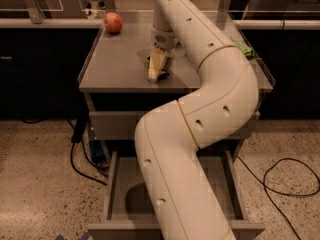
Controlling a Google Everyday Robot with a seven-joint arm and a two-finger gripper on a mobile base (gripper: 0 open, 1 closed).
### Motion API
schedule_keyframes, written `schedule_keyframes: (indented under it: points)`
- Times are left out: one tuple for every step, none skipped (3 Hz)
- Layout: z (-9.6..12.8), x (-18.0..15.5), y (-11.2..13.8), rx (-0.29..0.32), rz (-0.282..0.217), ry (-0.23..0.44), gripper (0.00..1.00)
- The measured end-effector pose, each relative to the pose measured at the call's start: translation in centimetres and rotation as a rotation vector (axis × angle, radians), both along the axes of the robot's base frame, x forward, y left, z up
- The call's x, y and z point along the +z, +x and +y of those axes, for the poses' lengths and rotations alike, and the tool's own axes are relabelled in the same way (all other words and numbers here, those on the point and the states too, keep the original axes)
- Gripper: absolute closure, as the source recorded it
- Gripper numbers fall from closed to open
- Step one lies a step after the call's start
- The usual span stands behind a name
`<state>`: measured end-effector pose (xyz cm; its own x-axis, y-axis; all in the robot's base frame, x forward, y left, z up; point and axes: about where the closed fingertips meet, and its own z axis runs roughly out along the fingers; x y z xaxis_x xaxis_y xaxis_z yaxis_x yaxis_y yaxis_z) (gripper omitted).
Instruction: Place rxbar chocolate into middle drawer
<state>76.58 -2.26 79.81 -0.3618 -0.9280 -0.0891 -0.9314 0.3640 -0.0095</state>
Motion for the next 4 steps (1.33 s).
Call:
schedule_keyframes:
  points:
    - [0.0,0.84,0.0,0.0,0.0,0.0,1.0]
    - [0.0,0.67,0.0,0.0,0.0,0.0,1.0]
    - [0.0,0.84,0.0,0.0,0.0,0.0,1.0]
    - [0.0,0.79,0.0,0.0,0.0,0.0,1.0]
